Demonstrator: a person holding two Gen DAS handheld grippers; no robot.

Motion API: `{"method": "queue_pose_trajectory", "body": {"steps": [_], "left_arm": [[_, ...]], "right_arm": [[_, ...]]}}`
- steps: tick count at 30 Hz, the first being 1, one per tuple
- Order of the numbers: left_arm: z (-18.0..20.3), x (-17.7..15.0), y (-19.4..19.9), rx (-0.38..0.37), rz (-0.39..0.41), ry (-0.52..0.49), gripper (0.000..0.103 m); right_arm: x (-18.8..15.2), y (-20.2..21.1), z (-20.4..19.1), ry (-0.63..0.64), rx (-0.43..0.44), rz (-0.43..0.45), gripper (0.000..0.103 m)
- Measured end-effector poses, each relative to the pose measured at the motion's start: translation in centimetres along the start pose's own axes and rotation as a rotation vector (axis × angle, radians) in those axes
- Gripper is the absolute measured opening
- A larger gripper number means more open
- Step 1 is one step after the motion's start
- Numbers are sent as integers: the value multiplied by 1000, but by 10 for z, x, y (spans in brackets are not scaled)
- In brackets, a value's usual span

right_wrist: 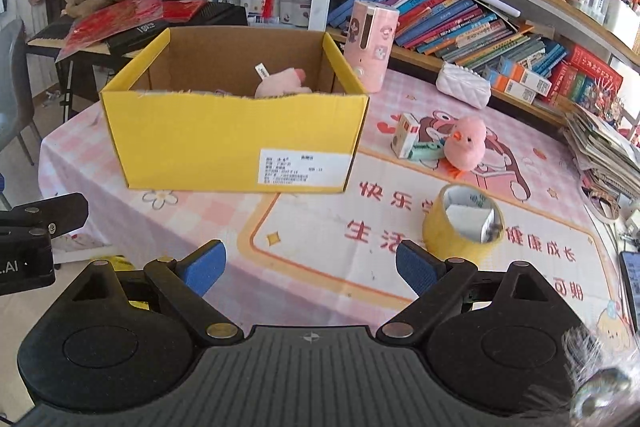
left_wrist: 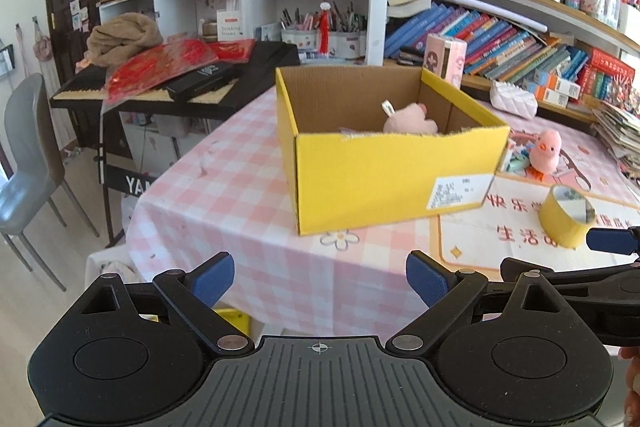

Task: Organize objects
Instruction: 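Raise both tools out of the box and move back toward the table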

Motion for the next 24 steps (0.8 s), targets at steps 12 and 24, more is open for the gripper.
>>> {"method": "queue_pose_trajectory", "body": {"steps": [12,24], "left_arm": [[14,-11,13,-9,-27,-28,95],[36,-21,17,-70,-50,-69,95]], "right_arm": [[-21,18,10,8,-10,-20,92],[-43,31,30,-31,-50,-44,92]]}}
Point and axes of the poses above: each gripper's, at about its wrist camera, not at the fingertips, and y roughly against the way its jaws point, z to its right, x to its top, the point moved 2 cm from there along -y, roughly the way its jaws point, and after that the axes turned 14 degrees about -y, right-handed, at the moved point
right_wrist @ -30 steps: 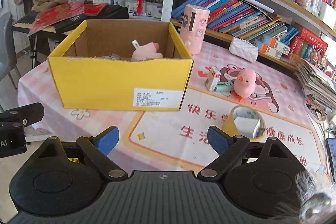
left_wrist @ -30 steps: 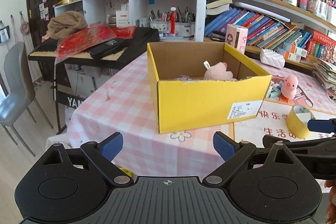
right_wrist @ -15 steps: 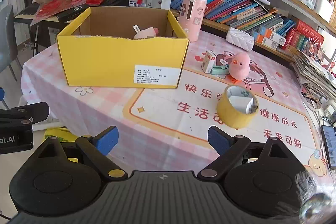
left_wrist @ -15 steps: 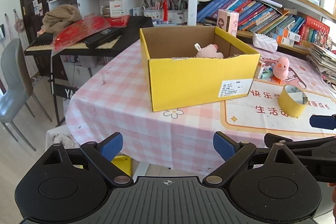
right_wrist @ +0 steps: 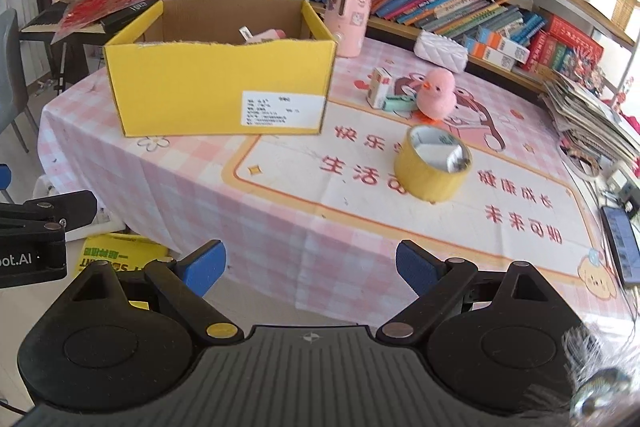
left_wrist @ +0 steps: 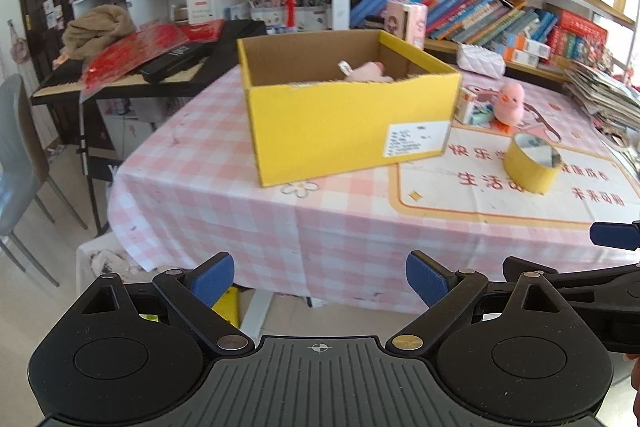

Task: Organize objects
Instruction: 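Raise both tools out of the box and move back toward the table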

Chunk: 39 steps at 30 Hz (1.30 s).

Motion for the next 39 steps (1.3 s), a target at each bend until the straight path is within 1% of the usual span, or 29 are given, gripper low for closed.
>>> {"method": "queue_pose_trajectory", "body": {"steps": [7,25,29,39], "left_arm": [[15,6,-2,-45,14,-50,95],[51,36,-20,-137,56,-143,95],[55,43,-23,-146,68,-141,95],[65,50,-30,-164,68,-135,95]], "right_arm": [[-5,2,22,-70,-70,-19,92],[5,-1,66,-185,-167,-4,92],[11,-4,75,-198,-178,-2,92],[17,-8,85,-188,-187,-3,92]]}}
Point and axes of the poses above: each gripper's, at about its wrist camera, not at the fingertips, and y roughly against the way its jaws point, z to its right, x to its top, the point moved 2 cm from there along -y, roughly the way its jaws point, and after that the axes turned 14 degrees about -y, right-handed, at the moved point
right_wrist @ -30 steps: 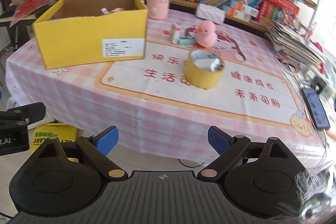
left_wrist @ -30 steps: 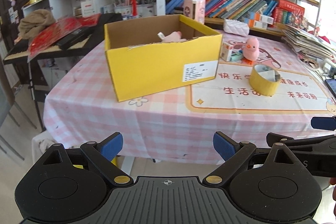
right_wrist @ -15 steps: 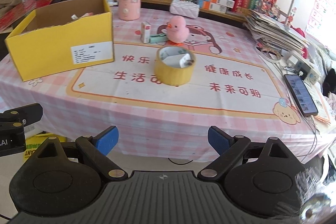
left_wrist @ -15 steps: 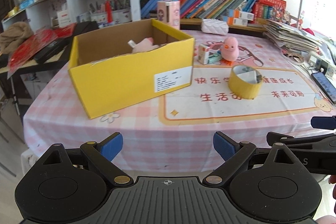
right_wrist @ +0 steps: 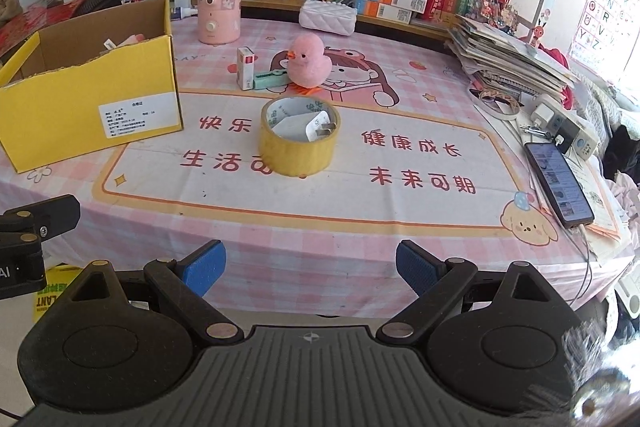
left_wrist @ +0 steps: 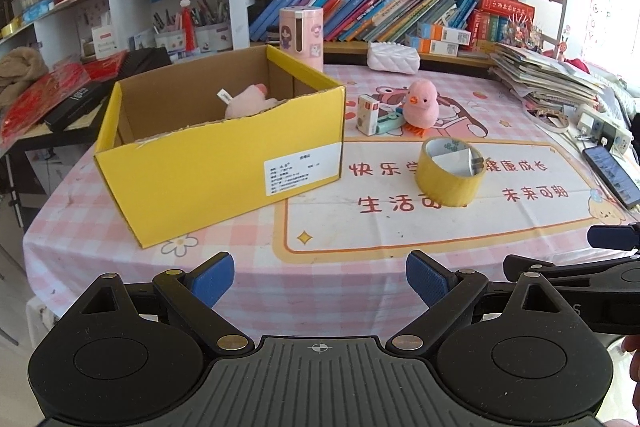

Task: Organize objects
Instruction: 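Raise both tools out of the box and move back toward the table, then lower right gripper over the yellow tape roll holding a white charger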

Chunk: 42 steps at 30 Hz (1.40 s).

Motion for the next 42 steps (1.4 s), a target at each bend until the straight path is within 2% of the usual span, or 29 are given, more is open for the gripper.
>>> {"method": "queue_pose_trajectory", "body": {"steps": [23,42], "left_arm": [[1,6,-6,0,6,11,95],[9,34,-44,-19,-7,48,95]], "right_arm": [[5,-6,0,15,10,-6,92],[36,-40,7,52,48,-30,89]]}}
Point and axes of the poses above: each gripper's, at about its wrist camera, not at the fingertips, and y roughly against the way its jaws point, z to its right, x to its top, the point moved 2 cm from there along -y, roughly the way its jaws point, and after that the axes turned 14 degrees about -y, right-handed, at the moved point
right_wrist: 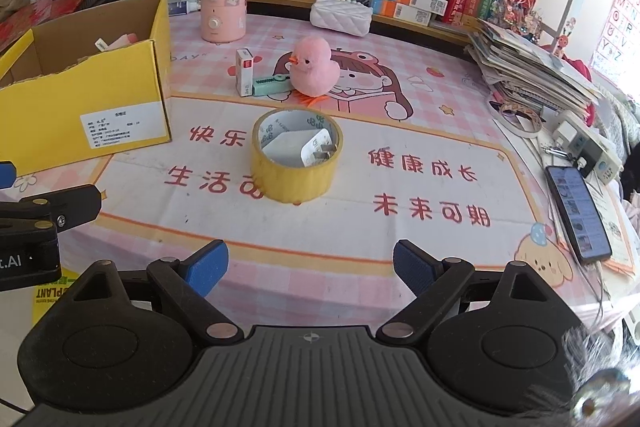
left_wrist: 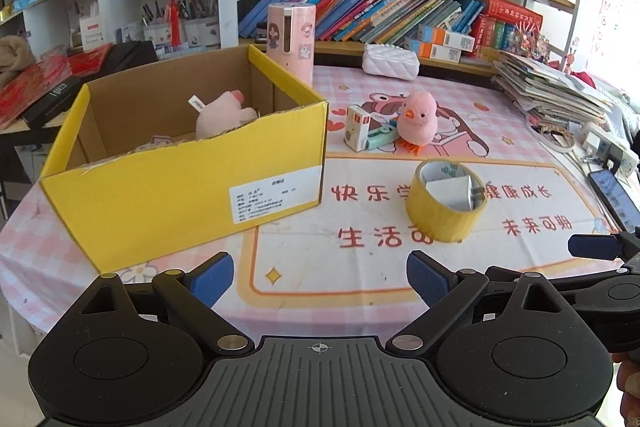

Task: Organize objects
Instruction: 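Lower right gripper over the yellow tape roll holding a white charger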

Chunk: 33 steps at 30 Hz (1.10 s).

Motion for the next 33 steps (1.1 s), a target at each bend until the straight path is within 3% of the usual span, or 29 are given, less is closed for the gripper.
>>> {"method": "queue_pose_trajectory", "body": {"steps": [13,33], "left_arm": [[17,30,-35,11,-12,26,95],[27,49,-58,88,-51,65,95]], "right_arm": [[42,-41,21,27,52,-15,89],[72,-79,34,79,157,-54,86]]}}
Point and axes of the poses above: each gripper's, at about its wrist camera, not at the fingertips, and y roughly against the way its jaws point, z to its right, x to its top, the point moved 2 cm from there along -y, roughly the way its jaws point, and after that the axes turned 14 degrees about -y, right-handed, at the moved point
